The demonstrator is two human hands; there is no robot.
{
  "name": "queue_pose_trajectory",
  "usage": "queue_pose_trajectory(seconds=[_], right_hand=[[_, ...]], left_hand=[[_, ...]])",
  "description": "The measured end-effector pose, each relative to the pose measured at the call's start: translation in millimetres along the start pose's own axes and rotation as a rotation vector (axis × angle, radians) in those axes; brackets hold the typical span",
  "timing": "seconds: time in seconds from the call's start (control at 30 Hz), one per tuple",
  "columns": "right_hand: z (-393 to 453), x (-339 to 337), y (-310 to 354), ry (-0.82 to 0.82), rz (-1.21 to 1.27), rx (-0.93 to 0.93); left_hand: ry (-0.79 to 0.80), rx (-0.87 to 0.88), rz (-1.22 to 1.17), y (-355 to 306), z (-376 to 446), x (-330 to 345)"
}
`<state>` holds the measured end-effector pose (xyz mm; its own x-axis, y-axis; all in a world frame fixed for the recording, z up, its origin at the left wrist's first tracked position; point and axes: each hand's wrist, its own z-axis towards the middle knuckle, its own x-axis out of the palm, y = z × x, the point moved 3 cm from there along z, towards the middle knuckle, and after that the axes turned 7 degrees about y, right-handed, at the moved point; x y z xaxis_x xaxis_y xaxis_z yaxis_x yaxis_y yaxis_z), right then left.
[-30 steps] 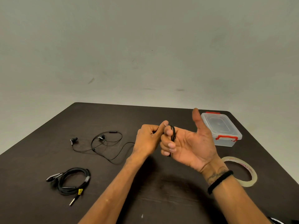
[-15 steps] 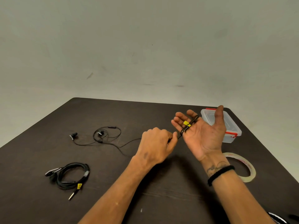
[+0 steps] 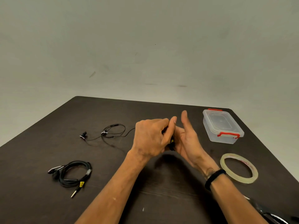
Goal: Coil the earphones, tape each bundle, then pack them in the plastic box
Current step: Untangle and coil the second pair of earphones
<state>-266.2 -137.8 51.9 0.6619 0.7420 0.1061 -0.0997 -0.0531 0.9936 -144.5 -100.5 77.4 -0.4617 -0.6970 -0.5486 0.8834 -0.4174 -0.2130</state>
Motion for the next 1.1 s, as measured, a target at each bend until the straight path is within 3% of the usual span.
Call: queue_pose_trajectory(seconds=[0.33, 0.57, 0.67, 0.83, 1.0, 1.1], right_hand=[[-1.8, 15.2, -14.7, 0.431, 0.078, 0.294], [-7.4, 15.2, 6.1, 0.554, 0.468, 0.149], [-7.9, 14.2, 11.8, 0.556, 0.612, 0.047], [-7.1, 3.0, 17.6, 0.493, 0.768, -0.127], [-8.4, -11.4, 18.1, 0.34, 0.828, -0.263], [-9.5, -25.8, 17.4, 0.163, 0.844, -0.356]], left_hand=[[-0.055, -0.164, -0.073, 18.9, 2.0, -4.8], [-0.024, -0.443, -0.388, 31.3, -1.0, 9.0], [0.021, -0.474, -0.313, 23.6, -6.7, 15.0], [0.25, -0.386, -0.138, 6.2, -14.5, 25.7], [0.278, -0.403, -0.136, 3.1, -18.5, 29.9], [0.286, -0.39, -0.028, -3.9, -19.0, 36.5]])
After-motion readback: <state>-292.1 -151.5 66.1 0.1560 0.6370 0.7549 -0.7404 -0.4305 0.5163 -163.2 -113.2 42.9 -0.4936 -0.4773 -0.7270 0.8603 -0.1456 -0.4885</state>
